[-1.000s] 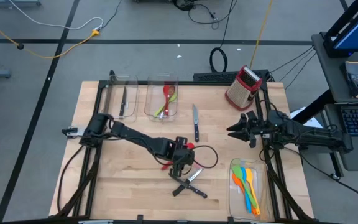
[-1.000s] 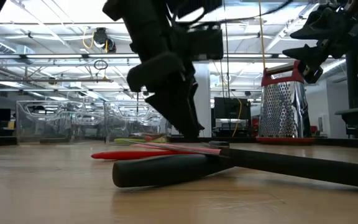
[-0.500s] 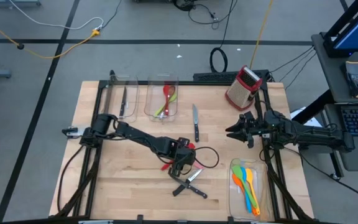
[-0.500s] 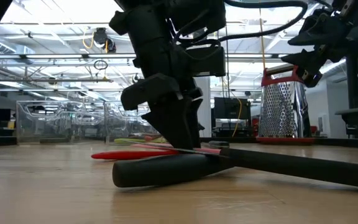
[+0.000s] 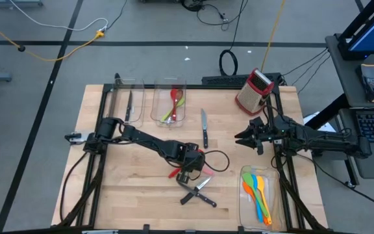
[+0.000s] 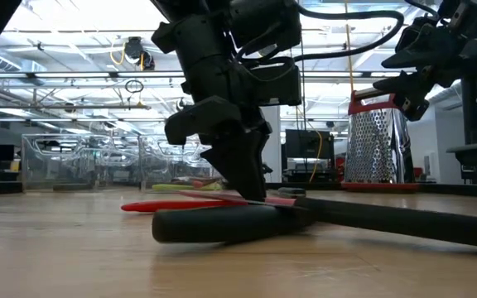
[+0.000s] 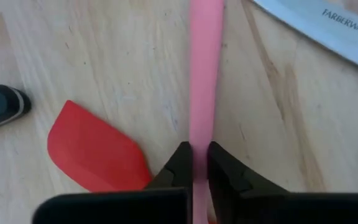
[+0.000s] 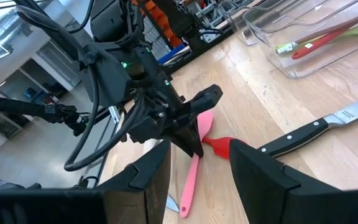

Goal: Pick & Place Kitchen Items
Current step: Put the pink spatula into the bottom transparent bin

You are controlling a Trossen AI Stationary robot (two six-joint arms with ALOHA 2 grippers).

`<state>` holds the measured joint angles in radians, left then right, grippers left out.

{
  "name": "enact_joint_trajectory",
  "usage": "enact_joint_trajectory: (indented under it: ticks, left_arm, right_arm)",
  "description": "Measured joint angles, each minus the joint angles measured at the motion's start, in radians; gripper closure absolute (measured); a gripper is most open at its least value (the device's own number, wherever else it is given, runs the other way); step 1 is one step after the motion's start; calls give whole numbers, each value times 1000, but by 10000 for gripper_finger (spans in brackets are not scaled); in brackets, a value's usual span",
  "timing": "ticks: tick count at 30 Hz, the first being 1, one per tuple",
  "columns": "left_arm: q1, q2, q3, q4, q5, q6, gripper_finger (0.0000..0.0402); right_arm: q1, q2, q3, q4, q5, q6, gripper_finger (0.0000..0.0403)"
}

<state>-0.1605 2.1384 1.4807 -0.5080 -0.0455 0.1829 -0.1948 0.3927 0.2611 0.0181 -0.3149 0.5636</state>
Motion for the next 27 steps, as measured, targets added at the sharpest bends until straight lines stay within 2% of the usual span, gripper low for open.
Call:
enact_joint_trajectory:
  ticks: [7, 13, 18, 23, 27]
  left_arm:
    - [-6, 0, -1, 4, -6, -11, 385]
    - [-2, -48, -5, -13, -41, -29, 388]
    - [9, -153, 24, -28, -57, -51, 396]
    - [29, -287, 34, 4, -46, -136, 399]
    - [51, -391, 35, 12, -17, -260, 399]
  right_arm:
    - [0, 2, 0, 0, 0, 0, 248]
    - [0, 2, 0, 4, 0, 1, 248]
    - [0, 1, 0, 18, 0, 1, 248]
    - [0, 1, 0, 32, 0, 1, 248]
    - [0, 1, 0, 116, 1, 1, 248]
